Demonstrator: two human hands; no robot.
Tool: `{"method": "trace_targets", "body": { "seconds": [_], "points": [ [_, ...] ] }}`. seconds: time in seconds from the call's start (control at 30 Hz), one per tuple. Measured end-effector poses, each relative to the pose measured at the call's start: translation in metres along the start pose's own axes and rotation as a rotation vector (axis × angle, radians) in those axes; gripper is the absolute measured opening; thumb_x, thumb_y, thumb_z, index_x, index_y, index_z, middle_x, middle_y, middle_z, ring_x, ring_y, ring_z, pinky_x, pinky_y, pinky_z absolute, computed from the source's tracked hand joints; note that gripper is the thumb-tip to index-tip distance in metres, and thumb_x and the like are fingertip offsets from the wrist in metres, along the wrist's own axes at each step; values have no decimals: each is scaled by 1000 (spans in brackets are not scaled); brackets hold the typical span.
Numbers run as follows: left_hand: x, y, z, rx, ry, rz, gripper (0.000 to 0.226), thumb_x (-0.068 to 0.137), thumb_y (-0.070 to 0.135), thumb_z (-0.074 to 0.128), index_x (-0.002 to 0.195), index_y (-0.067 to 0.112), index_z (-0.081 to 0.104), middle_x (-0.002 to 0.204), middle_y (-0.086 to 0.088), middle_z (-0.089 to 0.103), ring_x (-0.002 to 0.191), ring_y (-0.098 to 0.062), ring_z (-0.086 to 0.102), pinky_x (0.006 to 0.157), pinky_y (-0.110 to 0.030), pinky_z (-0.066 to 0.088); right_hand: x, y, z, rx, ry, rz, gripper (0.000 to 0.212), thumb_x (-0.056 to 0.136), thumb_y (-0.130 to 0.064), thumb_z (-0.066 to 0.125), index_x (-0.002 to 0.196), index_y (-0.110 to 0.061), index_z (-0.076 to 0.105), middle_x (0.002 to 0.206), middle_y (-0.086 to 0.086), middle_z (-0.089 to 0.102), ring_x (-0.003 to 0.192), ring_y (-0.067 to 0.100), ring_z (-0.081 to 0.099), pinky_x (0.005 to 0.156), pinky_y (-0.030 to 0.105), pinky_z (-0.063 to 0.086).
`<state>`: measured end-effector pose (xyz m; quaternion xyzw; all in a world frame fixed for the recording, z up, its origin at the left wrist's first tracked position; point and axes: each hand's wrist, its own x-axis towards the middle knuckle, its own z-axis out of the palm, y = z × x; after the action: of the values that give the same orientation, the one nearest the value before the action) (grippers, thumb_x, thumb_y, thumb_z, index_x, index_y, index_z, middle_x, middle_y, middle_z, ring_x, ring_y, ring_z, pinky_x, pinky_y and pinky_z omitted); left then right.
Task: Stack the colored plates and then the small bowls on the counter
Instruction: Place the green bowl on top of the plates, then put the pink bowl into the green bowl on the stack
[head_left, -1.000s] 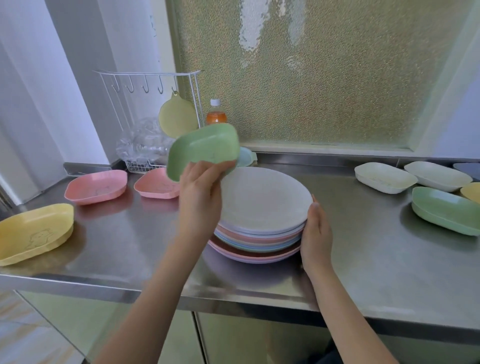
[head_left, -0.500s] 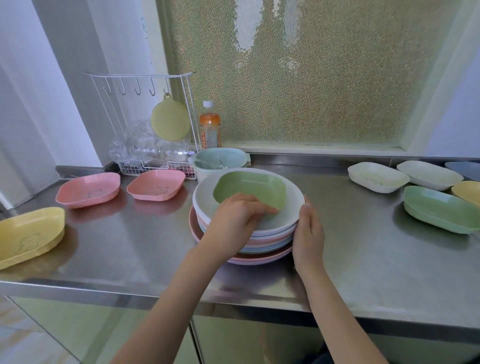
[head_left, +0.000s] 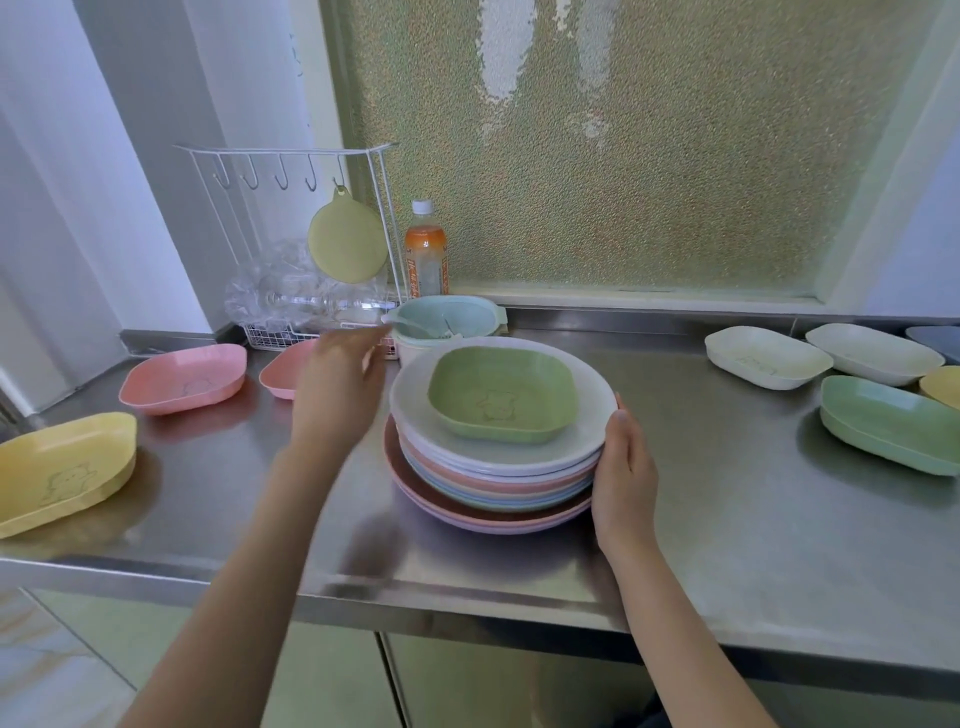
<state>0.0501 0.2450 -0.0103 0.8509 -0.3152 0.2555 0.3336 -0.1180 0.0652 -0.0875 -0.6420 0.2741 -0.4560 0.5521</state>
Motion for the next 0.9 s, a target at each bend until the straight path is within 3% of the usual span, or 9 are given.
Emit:
{"method": "trace_targets", "body": {
  "seconds": [0.1, 0.2, 0.43, 0.57, 0.67, 0.77, 0.83, 0.9],
  "points": [
    [15, -46, 12, 139, -246, -289, 37, 92, 13, 51, 128, 11, 58, 128, -17, 60, 117, -34, 55, 94, -39, 42, 1, 4, 1, -10, 10, -2, 44, 98, -40, 31, 133, -22, 51, 133, -4, 55, 122, 10, 48, 106, 35, 36],
    [14, -64, 28, 147, -409, -319, 30, 93, 23, 51, 117, 12, 65, 121, -15, 65, 111, -33, 58, 92, -41, 47, 2, 7, 0, -34, 15, -3, 52, 93, -47, 29, 133, -22, 50, 134, -4, 55, 124, 12, 47, 107, 41, 35],
    [10, -72, 53, 187, -281, -353, 35, 86, 8, 53, 120, 8, 62, 120, -19, 61, 107, -37, 58, 88, -41, 47, 3, 6, 1, -15, 16, 4, 58, 88, -52, 29, 132, -22, 52, 133, -4, 56, 123, 11, 48, 107, 40, 36],
    [1, -71, 57, 243, -216, -274, 19, 84, 4, 51, 85, 0, 70, 91, -25, 62, 90, -40, 56, 73, -38, 41, 2, 5, -1, -9, 15, -5, 50, 94, -45, 30, 131, -21, 53, 130, -3, 58, 120, 11, 50, 105, 38, 39],
    [5, -58, 42, 185, -33, -180, 19, 81, -7, 48, 81, -4, 66, 88, -26, 62, 89, -41, 52, 74, -42, 36, 1, 4, -1, -2, 13, 3, 50, 93, -46, 30, 132, -22, 52, 131, -4, 57, 121, 10, 50, 105, 36, 38],
    [10, -26, 11, 58, 139, -2, 12, 83, -6, 53, 79, -2, 63, 86, -22, 63, 86, -37, 50, 69, -33, 27, 1, 3, 0, 4, 6, -3, 51, 92, -47, 30, 130, -23, 53, 128, -6, 59, 118, 8, 51, 102, 31, 40],
    [10, 2, -10, -56, 150, 169, 8, 84, -3, 59, 78, 0, 63, 83, -17, 63, 84, -31, 50, 66, -26, 24, 1, 3, -1, 2, 2, -5, 46, 95, -44, 31, 130, -24, 54, 127, -7, 59, 115, 7, 52, 97, 26, 40],
    [8, 23, -23, -154, 59, 299, 8, 83, 2, 61, 81, 1, 68, 82, -11, 65, 82, -24, 50, 68, -23, 30, 1, 3, -1, -3, 1, -5, 46, 96, -44, 31, 131, -23, 52, 129, -6, 58, 117, 9, 51, 100, 29, 39]
  ]
}}
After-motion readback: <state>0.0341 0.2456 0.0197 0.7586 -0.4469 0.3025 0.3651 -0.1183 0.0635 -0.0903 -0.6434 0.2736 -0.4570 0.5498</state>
